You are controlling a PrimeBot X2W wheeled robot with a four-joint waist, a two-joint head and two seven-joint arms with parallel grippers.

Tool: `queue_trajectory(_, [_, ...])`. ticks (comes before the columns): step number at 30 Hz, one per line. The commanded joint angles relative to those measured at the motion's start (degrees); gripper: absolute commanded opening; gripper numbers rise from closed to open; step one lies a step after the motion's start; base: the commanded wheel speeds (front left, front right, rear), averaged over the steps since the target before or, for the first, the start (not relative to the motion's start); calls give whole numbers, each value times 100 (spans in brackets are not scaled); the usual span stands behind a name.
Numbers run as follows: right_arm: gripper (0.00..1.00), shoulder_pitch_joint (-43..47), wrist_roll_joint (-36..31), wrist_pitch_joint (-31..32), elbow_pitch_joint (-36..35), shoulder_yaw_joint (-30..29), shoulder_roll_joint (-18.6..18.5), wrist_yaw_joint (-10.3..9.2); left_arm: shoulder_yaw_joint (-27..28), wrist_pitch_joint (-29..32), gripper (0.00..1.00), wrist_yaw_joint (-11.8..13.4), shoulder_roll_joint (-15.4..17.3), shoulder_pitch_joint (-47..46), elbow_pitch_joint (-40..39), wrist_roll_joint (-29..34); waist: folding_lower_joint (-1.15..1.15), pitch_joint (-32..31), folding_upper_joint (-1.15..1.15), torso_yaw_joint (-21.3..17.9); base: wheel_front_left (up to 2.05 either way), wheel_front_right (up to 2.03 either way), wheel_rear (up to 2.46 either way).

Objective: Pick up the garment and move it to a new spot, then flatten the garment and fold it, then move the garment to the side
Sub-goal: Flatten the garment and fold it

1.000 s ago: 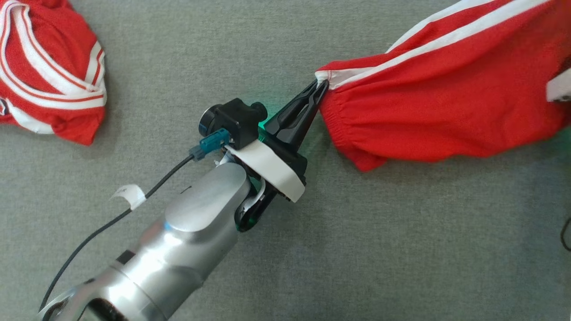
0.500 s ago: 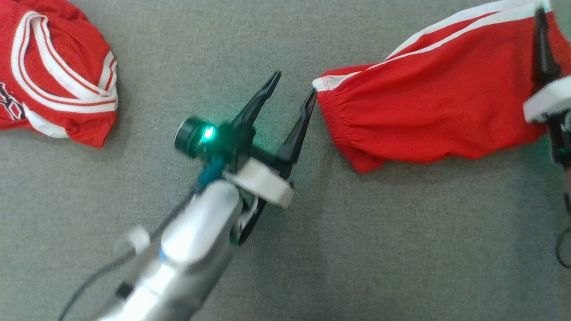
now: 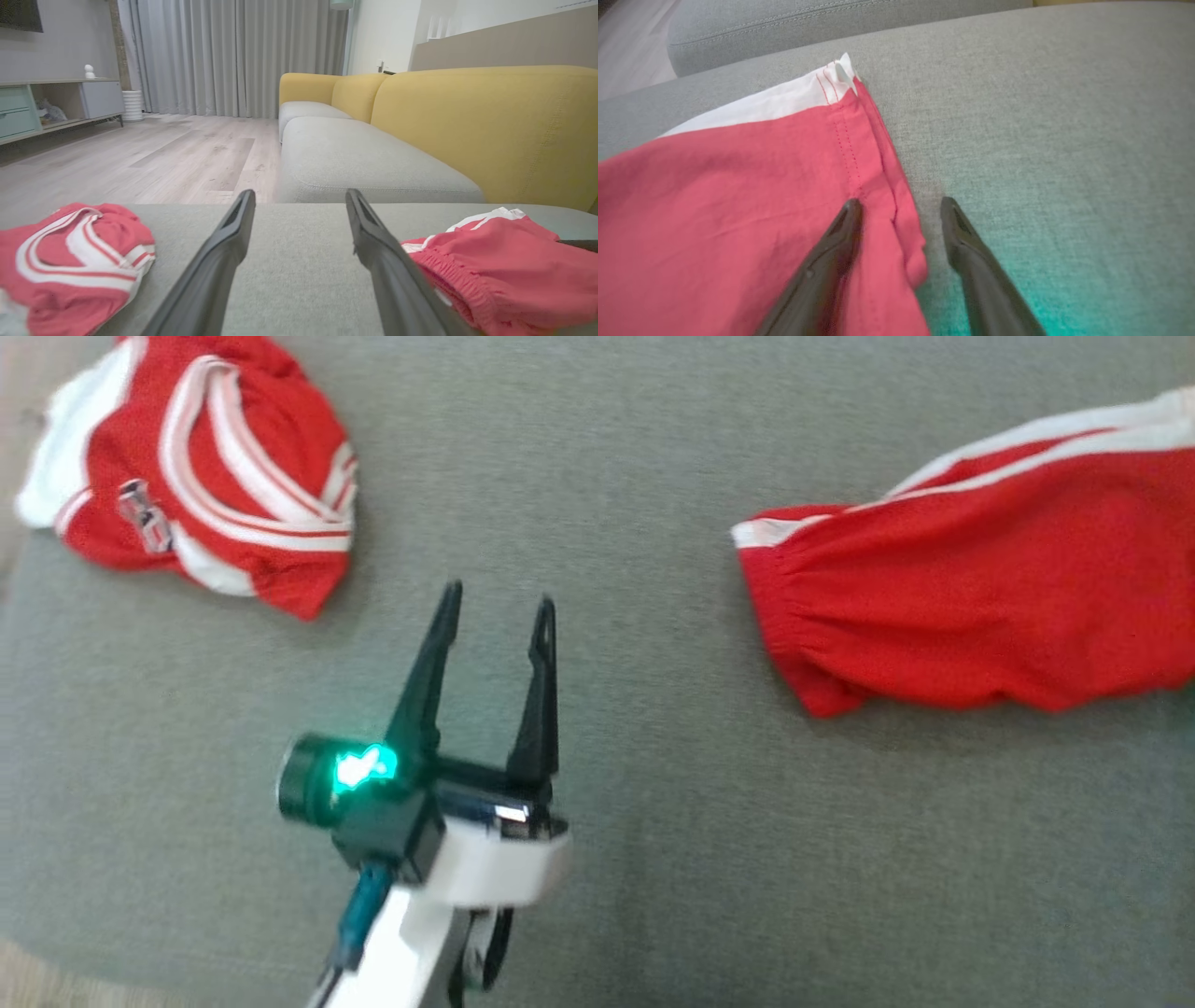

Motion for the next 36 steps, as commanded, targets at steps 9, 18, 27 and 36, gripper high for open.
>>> queue_trajectory(9, [0,411,491,133,-156,348,-423,-4,289,-13,100,181,-9,470,-440,331,1,-406,0,33,0,0,0])
queue_trajectory(18, [0,745,429,-594,71,253,-746,-4,634,-13,100,110,-10,724,-396,591,1,-838,0,-541,0,0,0])
queue_trajectory(27, [0,537,298,-1084,-843,410,-616,-4,705,-13,100,-79,-10,807,-263,713,1,-1022,0,-775,0,0,0])
queue_trajectory(36, [0,600,-60,-899,-2684,920,79,-4,697,-13,100,-128,-10,948,-168,647,1,-1320,0,-841,0,0,0])
